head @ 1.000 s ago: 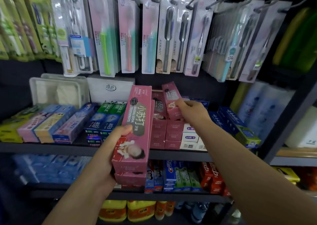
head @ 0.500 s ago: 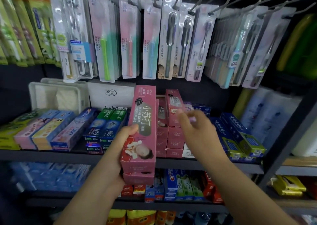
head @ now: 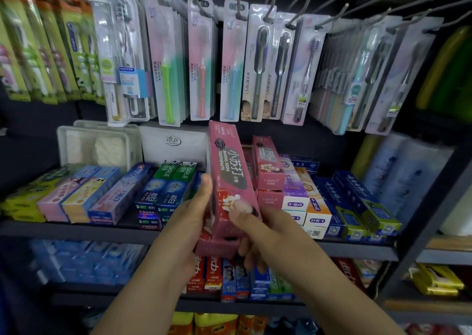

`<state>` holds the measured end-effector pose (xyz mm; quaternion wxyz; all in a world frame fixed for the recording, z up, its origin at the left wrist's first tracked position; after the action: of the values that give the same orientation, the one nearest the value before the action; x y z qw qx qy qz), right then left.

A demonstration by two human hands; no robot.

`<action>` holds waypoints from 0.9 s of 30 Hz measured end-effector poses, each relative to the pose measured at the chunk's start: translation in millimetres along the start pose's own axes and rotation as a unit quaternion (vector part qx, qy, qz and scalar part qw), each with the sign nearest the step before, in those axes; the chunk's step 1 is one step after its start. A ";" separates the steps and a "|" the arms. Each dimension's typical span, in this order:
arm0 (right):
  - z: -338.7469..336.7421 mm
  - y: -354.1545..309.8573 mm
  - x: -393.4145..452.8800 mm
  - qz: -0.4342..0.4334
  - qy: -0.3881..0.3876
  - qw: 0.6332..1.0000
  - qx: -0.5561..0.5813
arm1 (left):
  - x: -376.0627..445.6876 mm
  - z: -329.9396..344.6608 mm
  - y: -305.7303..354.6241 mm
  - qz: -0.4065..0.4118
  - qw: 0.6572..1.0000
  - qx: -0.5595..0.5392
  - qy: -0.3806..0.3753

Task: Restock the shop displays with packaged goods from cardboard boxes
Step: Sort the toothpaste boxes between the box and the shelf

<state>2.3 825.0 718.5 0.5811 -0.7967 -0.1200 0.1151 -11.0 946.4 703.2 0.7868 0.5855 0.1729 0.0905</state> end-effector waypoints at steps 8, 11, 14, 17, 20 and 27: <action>-8.6 5.3 32.6 0.063 0.059 0.984 0.156 | 7.2 -34.1 7.8 -0.003 0.996 -0.040 0.078; -11.9 8.9 52.6 0.082 0.080 0.986 0.124 | 13.1 -49.1 12.8 0.010 0.994 -0.044 0.099; -8.8 16.2 68.9 0.111 0.091 0.982 0.125 | 22.1 -56.8 15.5 0.005 0.994 -0.046 0.096; -5.8 23.8 80.8 0.126 0.119 0.973 0.152 | 32.1 -60.4 14.7 -0.002 0.995 -0.041 0.095; -4.0 27.8 86.4 0.115 0.141 0.964 0.192 | 43.1 -59.8 13.8 -0.007 0.993 -0.055 0.101; -14.6 31.0 85.3 0.087 0.210 0.959 0.169 | 67.5 -52.9 13.8 0.013 0.994 -0.059 0.093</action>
<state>89.3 830.4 689.6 0.7068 -0.7008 0.0957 0.0141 32.2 1020.9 691.7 0.7994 0.5291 0.2317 0.1652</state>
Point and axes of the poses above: each hand's wrist, its own x-axis towards the middle knuckle, its own z-axis out of the palm, y = z × x, the point moved 7 cm from there along x, towards the middle knuckle, and after that the axes turned 9 degrees about y, right-handed, at the moved point
